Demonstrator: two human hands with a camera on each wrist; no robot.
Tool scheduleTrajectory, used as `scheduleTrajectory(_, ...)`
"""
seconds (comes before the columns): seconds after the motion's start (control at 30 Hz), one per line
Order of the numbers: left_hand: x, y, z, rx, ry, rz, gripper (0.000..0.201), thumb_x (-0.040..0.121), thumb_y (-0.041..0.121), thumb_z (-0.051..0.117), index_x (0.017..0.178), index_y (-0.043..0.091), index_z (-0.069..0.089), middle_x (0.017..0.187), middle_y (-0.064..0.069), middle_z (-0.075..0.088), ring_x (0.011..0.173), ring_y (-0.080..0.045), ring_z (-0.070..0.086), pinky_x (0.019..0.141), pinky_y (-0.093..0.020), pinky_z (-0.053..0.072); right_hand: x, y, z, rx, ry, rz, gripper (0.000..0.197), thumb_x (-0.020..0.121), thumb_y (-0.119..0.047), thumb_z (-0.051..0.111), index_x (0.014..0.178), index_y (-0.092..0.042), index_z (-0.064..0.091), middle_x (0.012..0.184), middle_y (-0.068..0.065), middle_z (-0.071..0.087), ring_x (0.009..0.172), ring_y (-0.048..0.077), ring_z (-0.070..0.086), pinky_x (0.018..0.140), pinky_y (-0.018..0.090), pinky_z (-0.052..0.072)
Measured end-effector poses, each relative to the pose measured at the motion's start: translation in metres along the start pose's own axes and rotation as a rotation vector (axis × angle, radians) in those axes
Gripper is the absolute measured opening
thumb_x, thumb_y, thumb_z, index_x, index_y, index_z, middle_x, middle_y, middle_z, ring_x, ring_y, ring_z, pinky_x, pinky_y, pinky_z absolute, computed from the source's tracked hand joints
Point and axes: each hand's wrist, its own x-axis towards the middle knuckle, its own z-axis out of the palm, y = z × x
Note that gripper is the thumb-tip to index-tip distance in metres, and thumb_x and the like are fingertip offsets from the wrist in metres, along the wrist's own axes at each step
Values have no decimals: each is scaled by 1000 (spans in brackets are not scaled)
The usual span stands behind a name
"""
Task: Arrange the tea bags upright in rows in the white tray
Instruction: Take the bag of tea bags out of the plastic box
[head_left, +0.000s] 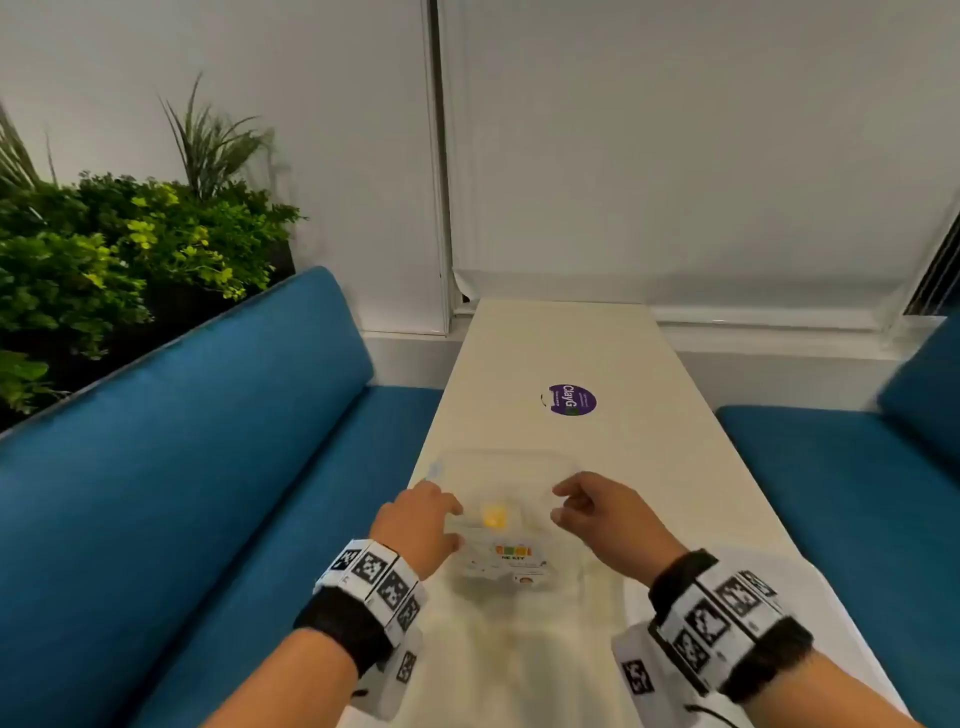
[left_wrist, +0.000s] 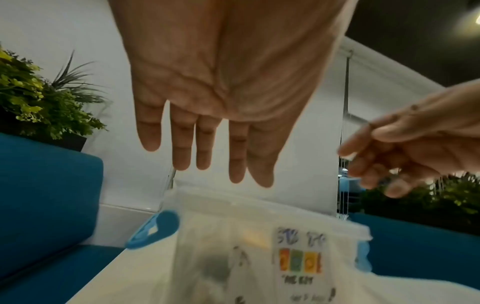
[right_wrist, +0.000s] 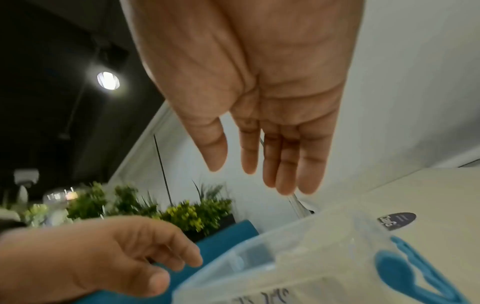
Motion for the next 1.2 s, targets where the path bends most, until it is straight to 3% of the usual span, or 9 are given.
scheduleTrajectory(0.2, 26, -17, 18, 126, -94, 41, 34, 93, 44, 47, 118, 26, 62, 132, 6, 51, 122, -19, 45, 98, -36, 39, 72, 2, 54, -278, -103, 165, 56, 94, -28, 53, 142, -8, 32, 144, 10, 38, 131, 24, 41, 107, 30, 33)
scheduleTrajectory(0.3, 29, -23, 24, 69, -87, 45, 34, 93, 43, 46, 111, 22, 65, 119, 4, 59, 111, -21, 52, 91, -35, 42, 89, 9, 68, -376, -185, 257, 58, 89, -30, 60, 136, -5, 38, 136, 13, 48, 124, 28, 48, 103, 35, 41)
scheduleTrajectory(0.43, 31, -24, 24, 102, -91, 83, 35, 93, 44, 45, 104, 20, 68, 103, -2, 66, 98, -24, 56, 80, -34, 43, 104, 8, 70, -484, -228, 266, 28, 92, -26, 56, 104, -1, 62, 101, 11, 60, 110, 29, 57, 89, 31, 43)
scheduleTrajectory(0.53, 32, -25, 20, 104, -111, 89, 36, 93, 45, 46, 103, 19, 68, 98, -5, 66, 88, -23, 55, 77, -34, 43, 99, 11, 66, -337, -75, 217, 26, 95, -18, 48, 72, -7, 52, 78, 4, 52, 94, 25, 52, 74, 25, 32)
scheduleTrajectory(0.73, 25, -23, 24, -20, -9, 43, 42, 91, 53, 44, 107, 21, 67, 121, 2, 58, 104, -20, 57, 93, -35, 41, 55, -19, 24, -123, 382, 16, 12, 93, -14, 49, 87, -14, 59, 90, 6, 61, 89, 28, 57, 87, 41, 45)
scheduleTrajectory(0.83, 13, -26, 26, -346, 282, 17, 46, 94, 53, 31, 109, 23, 63, 123, 1, 56, 110, -20, 55, 97, -37, 37, 21, -35, -7, -75, 507, -162, 16, 92, -11, 50, 79, -19, 52, 76, -6, 51, 76, 21, 51, 84, 41, 44)
scheduleTrajectory(0.93, 0, -25, 10, -1013, 468, -83, 57, 96, 55, 17, 105, 23, 62, 110, 1, 63, 105, -19, 59, 95, -39, 45, -11, -40, -19, -51, 549, -289, 16, 90, -9, 50, 79, -20, 54, 74, -10, 51, 71, 19, 53, 77, 40, 45)
scheduleTrajectory(1.07, -11, -16, -25, -1627, -92, -102, 72, 91, 64, 12, 113, 20, 64, 110, -5, 70, 103, -19, 65, 95, -39, 46, -39, -28, -3, -161, 546, -469, 20, 76, -17, 41, 80, -16, 61, 68, -9, 51, 61, 20, 55, 61, 35, 45)
scheduleTrajectory(1.2, -23, -12, -21, -1641, 66, -25, 27, 89, 29, 58, 109, 13, 66, 103, -6, 72, 98, -23, 66, 84, -36, 51, -54, 4, 34, -435, 398, -597, 31, 64, -9, 61, 85, -30, 52, 73, -10, 56, 75, 8, 43, 70, 25, 31)
